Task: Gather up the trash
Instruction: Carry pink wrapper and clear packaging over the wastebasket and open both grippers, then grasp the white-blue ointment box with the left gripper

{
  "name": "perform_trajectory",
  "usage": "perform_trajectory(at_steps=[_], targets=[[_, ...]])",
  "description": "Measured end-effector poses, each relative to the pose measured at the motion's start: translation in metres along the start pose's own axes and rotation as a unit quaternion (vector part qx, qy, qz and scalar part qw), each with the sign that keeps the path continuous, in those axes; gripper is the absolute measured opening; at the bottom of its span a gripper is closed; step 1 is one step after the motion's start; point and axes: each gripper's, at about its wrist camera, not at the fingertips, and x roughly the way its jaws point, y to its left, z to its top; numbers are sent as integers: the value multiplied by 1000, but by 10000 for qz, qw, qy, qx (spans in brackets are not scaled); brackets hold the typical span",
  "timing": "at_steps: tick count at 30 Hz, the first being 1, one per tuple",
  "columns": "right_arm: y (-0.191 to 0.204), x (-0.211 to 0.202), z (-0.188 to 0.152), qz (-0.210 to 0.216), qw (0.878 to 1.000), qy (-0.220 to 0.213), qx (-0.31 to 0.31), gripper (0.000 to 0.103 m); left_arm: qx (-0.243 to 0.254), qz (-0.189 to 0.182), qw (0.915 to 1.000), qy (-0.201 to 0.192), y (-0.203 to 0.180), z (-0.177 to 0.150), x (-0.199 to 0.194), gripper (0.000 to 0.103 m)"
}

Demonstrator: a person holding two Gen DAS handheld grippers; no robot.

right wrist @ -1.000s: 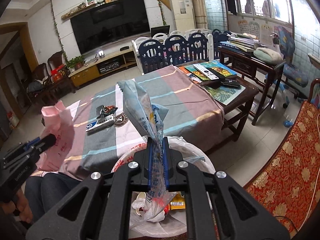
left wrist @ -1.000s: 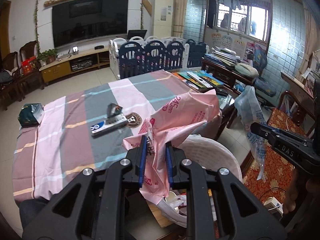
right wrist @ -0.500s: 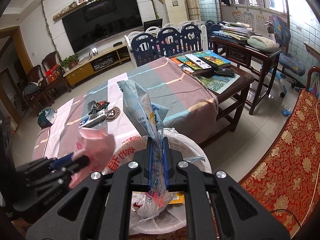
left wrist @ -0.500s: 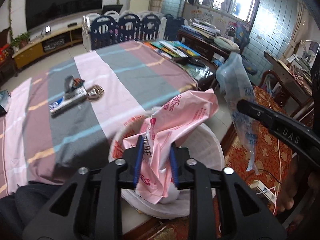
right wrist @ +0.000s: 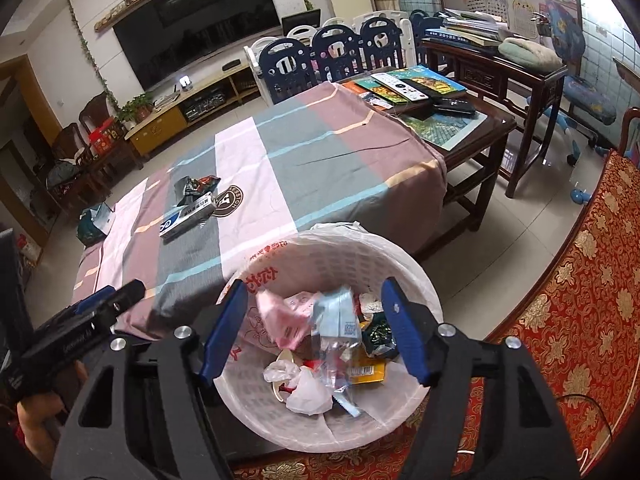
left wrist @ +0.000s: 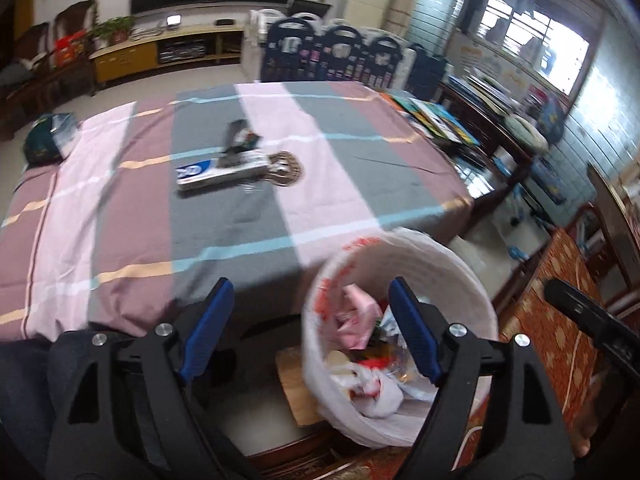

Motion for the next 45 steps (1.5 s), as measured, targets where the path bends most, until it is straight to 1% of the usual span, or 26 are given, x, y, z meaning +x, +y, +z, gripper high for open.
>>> perform_trajectory(at_steps=[3,6,7,9,10,12,13,15,17,19,21,22,23,25,27,29,30,31,32,33,34,35,38,40,43,45], targets=[[4,5,0,21,10000,15,-25,72,-430,344,9985,-10,42,6,6,80],[10,17,-1,51,9999,144,-72,72,-1045,519,9931,103,90,15,19,80],[12,23,-2,51,9997,213,-92,72,-1182,555,9913,163,102,19,25,81],[16,34,-3,55,9993,347,-106,72,-1244,658,9898,208,119,29,39,82],[18,38,-3,52,9991,405,-105,72,-1169,722,9903,210,124,36,46,83],[22,47,-2,33,9986,514,-105,72,-781,801,9935,224,130,57,66,84],[22,50,-2,18,9984,548,-103,72,-543,770,9953,244,130,68,77,85],[23,57,0,-17,9980,624,-70,72,0,585,9978,306,127,92,101,89],[22,64,1,-74,9975,702,-13,72,556,479,9963,446,119,111,124,90],[18,71,2,-149,9968,787,58,72,1205,477,9897,605,108,128,148,93],[15,79,2,-225,9957,888,135,72,1791,240,9794,900,97,138,174,93],[13,83,2,-271,9950,944,166,72,2015,110,9738,1051,93,140,185,93],[12,86,2,-309,9945,982,186,72,2183,59,9692,1139,92,141,194,93],[9,92,3,-383,9936,1040,228,72,2463,-27,9607,1279,89,142,211,93],[8,98,4,-427,9927,1098,257,72,2612,-194,9527,1544,89,142,228,93],[8,105,4,-442,9919,1156,282,72,2653,-323,9474,1760,92,144,241,92],[9,107,4,-439,9917,1172,287,72,2634,-374,9467,1817,94,145,246,90],[10,109,4,-430,9915,1191,291,72,2570,-450,9469,1879,98,146,250,77],[11,112,5,-415,9914,1203,293,72,2476,-521,9479,1937,101,147,251,68],[13,114,5,-397,9914,1217,289,72,2371,-594,9516,1862,103,149,250,64],[15,116,6,-376,9913,1230,279,72,2255,-699,9541,1844,107,151,249,59],[18,118,6,-358,9912,1244,265,72,2122,-825,9557,1864,111,153,248,56],[26,125,8,-283,9914,1262,211,72,2008,-889,9586,1814,116,148,238,47],[33,129,12,-207,9918,1248,191,72,1922,-897,9623,1704,121,139,222,45],[48,137,22,1,9928,1188,131,72,1540,-1041,9693,1609,136,118,193,45],[62,143,32,227,9936,1104,54,72,1375,-910,9758,1438,149,101,168,44]])
